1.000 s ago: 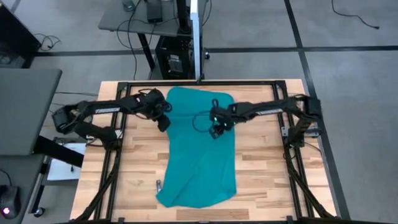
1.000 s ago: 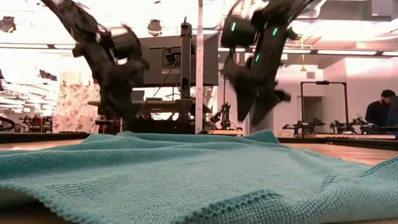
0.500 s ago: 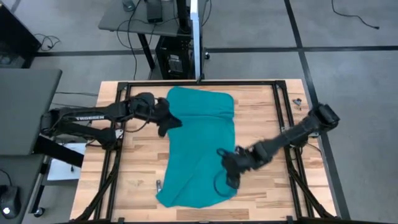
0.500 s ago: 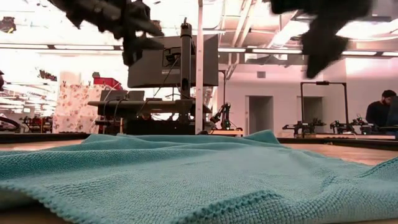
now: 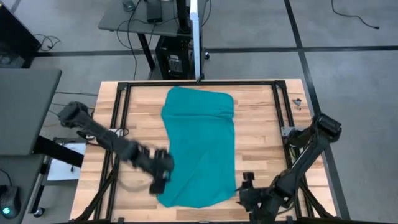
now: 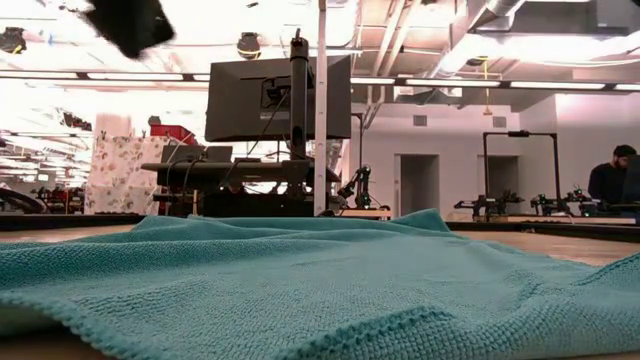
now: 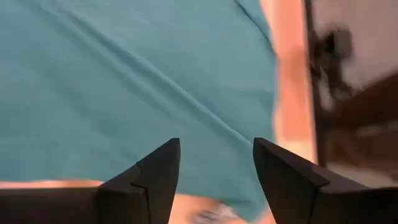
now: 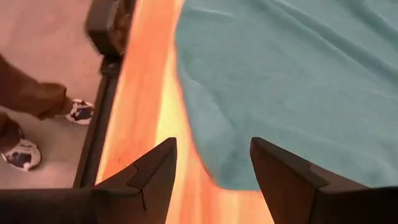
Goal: Roll towel
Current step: Prepare the towel
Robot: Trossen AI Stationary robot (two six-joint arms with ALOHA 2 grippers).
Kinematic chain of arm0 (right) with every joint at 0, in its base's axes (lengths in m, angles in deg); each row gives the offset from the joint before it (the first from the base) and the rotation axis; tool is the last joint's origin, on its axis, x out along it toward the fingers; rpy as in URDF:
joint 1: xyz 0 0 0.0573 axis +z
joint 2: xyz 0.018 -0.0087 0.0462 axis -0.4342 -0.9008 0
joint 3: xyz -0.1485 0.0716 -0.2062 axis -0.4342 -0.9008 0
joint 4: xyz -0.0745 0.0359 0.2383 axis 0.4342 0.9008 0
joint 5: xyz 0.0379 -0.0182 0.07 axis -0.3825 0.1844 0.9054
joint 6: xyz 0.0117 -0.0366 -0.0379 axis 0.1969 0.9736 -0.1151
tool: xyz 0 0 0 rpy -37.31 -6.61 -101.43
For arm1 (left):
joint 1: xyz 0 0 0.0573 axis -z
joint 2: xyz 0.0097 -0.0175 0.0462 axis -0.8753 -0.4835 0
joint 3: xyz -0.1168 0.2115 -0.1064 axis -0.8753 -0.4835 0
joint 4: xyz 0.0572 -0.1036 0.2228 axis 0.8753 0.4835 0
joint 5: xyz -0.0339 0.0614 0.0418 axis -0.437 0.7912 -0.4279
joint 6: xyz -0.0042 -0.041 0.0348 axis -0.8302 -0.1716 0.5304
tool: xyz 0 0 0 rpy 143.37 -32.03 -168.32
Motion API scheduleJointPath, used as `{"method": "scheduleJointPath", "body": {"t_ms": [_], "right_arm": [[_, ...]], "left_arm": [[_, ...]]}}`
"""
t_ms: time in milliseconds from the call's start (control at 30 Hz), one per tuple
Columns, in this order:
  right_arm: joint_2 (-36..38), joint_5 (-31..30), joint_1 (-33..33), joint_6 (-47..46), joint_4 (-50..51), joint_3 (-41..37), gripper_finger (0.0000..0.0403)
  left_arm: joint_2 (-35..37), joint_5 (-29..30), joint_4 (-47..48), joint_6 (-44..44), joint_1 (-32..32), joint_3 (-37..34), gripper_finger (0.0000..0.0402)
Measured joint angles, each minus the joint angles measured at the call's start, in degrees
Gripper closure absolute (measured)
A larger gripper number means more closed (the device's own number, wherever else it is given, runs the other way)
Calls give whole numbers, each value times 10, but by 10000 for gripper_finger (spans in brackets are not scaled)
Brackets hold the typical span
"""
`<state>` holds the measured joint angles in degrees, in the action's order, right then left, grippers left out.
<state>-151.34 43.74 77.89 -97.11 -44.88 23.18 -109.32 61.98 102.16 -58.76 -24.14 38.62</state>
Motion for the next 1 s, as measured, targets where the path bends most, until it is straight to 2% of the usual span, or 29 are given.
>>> {"method": "scheduleJointPath", "body": {"t_ms": [100,233,467,600,1000], "right_arm": [[-33,0,-1,42,-44,0,208],[-68,2,-9,60,-46,0,211],[-92,7,-25,53,-49,0,211],[-92,7,-32,54,-51,0,211],[-91,7,-32,49,-52,0,211]], "left_arm": [[-66,6,-11,-31,65,18,216],[-150,9,-16,-64,119,64,216],[-263,17,16,-92,141,140,217],[-288,64,35,-104,140,156,217],[-289,72,8,-118,139,137,217]]}}
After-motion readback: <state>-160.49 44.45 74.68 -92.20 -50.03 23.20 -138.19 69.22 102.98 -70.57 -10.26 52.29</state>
